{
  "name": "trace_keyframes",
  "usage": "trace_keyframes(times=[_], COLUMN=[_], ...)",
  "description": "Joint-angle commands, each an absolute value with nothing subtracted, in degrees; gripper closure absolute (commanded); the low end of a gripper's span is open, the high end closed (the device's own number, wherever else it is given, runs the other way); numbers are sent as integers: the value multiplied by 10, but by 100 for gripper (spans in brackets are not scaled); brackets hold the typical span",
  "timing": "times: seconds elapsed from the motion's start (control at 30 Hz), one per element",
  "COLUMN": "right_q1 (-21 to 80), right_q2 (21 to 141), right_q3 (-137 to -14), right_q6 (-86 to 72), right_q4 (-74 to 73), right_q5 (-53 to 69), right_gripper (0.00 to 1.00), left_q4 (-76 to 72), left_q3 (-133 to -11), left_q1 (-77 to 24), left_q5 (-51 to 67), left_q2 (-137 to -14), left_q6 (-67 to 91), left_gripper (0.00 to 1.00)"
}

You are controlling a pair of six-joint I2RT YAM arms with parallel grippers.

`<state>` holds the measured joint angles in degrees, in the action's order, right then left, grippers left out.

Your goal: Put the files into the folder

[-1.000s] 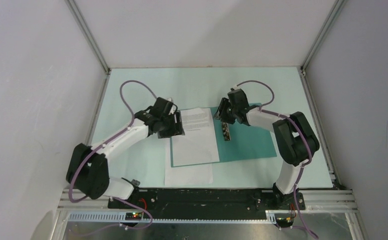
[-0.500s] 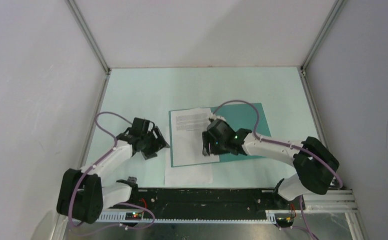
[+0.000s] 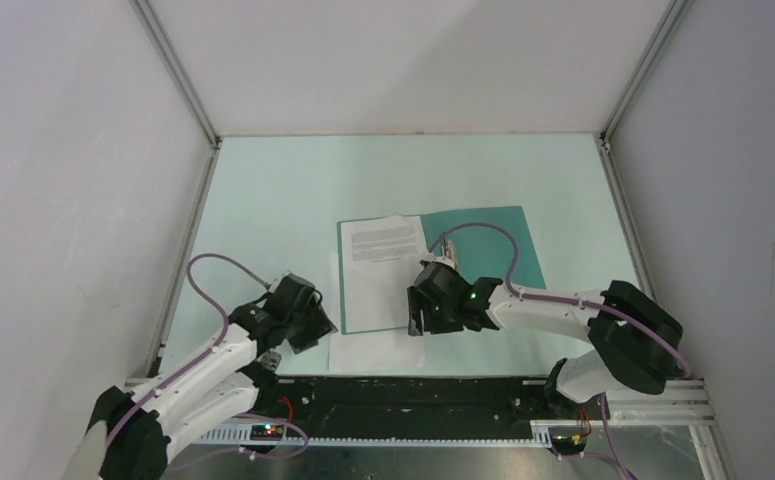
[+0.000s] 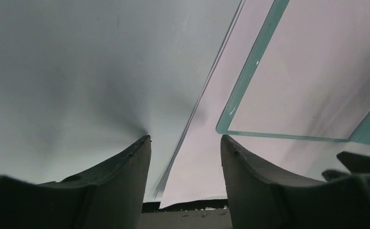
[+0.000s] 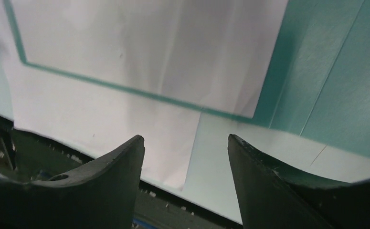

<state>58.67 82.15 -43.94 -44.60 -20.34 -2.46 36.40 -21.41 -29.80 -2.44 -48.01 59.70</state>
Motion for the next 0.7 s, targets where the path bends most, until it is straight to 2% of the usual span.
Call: trace_keyframes(times=[0.0, 0.23, 0.47, 0.53, 0.67], right_q1=[554, 527, 519, 503, 475], right_q2=[861, 896, 915, 924, 941], right_q3=[-435, -436, -439, -447, -462], right_q6=[-441, -422, -422, -419, -404], right_q4=[-155, -131, -117, -117, -116], right_q5=[-24, -7, -7, -7, 7], right_gripper=[32, 38, 41, 41, 41], left_q4=[409, 445, 430, 408, 369], left_q3=[-202, -276, -359, -359, -340], left_q1=[-359, -426, -459, -466, -471], left_q5=[-79, -140, -125, -103, -81], left_q2=[-497, -551, -641, -671, -719], left_q6=[677, 630, 563, 554, 549], left_gripper=[43, 68, 95, 99, 100])
